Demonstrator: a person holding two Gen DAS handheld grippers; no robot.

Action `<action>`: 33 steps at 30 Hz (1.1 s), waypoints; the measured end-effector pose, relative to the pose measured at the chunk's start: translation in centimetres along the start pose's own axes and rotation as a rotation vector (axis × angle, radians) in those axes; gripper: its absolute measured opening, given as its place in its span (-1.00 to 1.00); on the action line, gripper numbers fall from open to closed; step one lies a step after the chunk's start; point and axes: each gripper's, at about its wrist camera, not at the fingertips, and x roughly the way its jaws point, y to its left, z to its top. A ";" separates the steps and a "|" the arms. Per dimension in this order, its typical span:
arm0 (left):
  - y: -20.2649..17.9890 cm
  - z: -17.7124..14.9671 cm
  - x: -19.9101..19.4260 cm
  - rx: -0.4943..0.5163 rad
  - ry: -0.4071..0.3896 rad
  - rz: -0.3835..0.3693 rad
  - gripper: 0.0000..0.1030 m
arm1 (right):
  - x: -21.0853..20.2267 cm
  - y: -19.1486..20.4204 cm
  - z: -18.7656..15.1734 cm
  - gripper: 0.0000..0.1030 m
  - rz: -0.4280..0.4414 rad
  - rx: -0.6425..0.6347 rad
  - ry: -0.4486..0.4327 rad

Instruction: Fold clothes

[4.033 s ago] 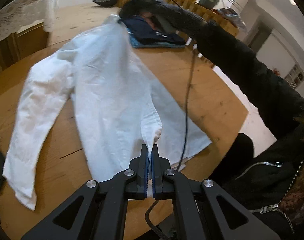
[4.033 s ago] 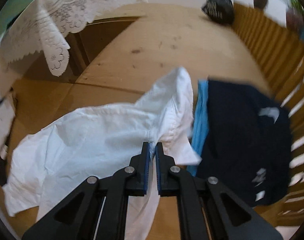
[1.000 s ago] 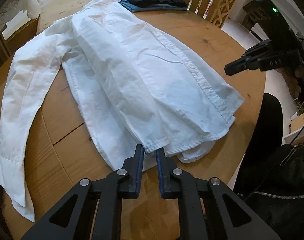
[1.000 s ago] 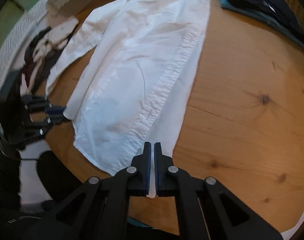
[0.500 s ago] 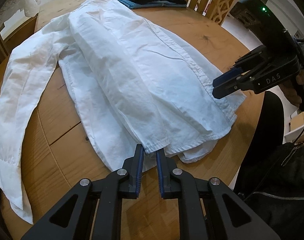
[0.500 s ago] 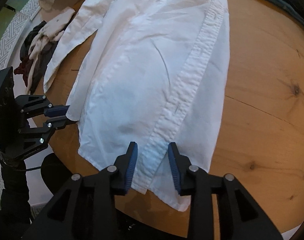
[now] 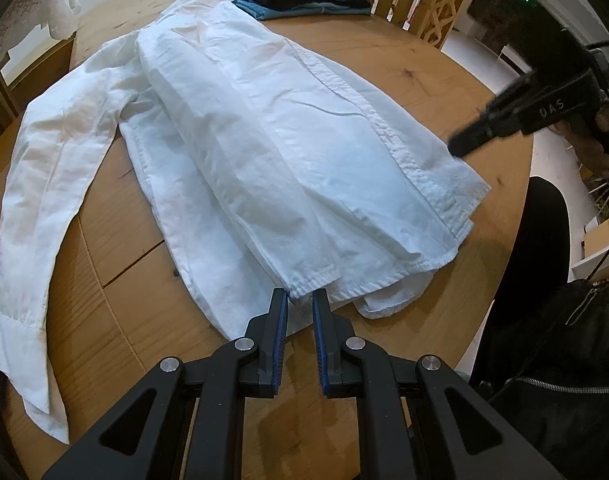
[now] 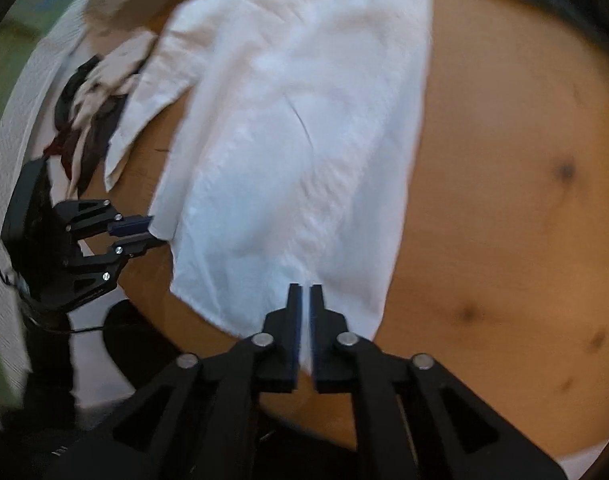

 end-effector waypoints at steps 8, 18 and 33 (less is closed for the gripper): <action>-0.2 -0.2 0.0 0.008 -0.005 -0.001 -0.77 | 2.7 2.1 -0.8 -0.43 -0.011 -0.020 0.040; -0.2 -0.7 0.0 0.015 -0.009 0.003 -0.77 | 3.1 2.9 -0.4 -0.91 -0.007 -0.078 0.001; -1.0 -0.6 -0.6 0.026 -0.009 0.007 -0.77 | -0.4 -0.3 -1.4 -0.90 -0.103 -0.065 -0.037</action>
